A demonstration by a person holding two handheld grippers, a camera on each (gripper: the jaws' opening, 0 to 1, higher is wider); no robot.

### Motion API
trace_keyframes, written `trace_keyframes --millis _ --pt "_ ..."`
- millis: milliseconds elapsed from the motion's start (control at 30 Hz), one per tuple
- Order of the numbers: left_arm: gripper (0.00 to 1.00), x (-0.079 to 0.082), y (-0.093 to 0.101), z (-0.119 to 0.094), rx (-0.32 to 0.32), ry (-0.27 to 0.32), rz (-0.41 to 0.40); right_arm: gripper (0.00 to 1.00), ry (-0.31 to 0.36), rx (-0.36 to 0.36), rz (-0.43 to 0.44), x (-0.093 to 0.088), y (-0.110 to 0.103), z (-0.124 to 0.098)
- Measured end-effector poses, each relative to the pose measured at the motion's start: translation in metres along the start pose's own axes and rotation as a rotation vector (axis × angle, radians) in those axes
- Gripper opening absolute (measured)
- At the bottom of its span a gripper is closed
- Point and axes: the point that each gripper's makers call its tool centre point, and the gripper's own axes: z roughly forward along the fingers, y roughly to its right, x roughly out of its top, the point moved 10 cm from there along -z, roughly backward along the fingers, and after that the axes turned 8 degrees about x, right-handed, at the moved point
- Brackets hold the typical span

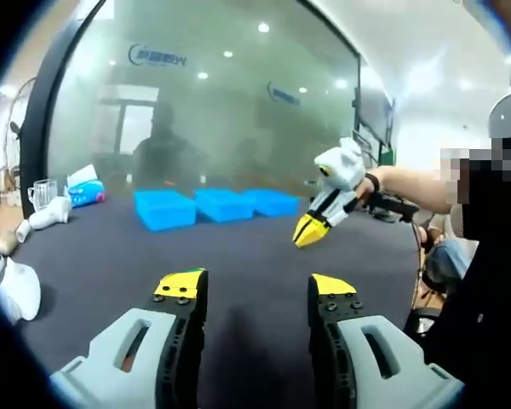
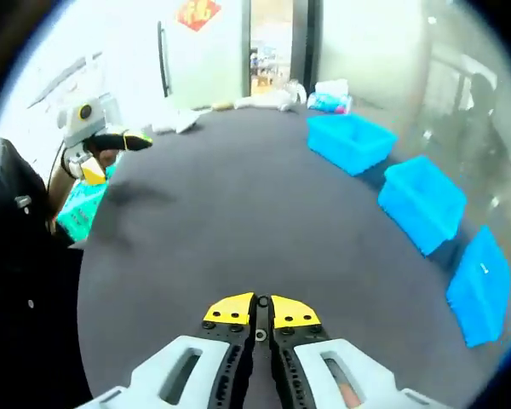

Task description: Sort the screws, nuts, and washers into the corresponding bins

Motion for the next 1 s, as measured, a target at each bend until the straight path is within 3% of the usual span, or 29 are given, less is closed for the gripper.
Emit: trace_keyframes --millis 167,333,667,933,1000 --pt "0.46 0.005 0.001 0.001 0.003 0.014 0.003 0.04 0.133 -0.087 0.010 -0.005 -0.006 -0.020" --pt "0.46 0.009 0.001 0.001 0.009 0.027 0.007 0.04 0.208 -0.147 0.007 -0.011 -0.015 -0.039" --pt "0.46 0.017 0.002 -0.001 0.024 0.052 0.007 0.04 0.449 -0.303 0.043 -0.016 -0.028 -0.074" --pt "0.46 0.021 0.002 -0.004 0.034 0.061 0.020 0.04 0.573 -0.371 0.085 -0.023 -0.034 -0.085" --pt "0.46 0.022 0.002 -0.004 0.036 0.065 0.020 0.04 0.591 -0.385 0.104 -0.025 -0.027 -0.089"
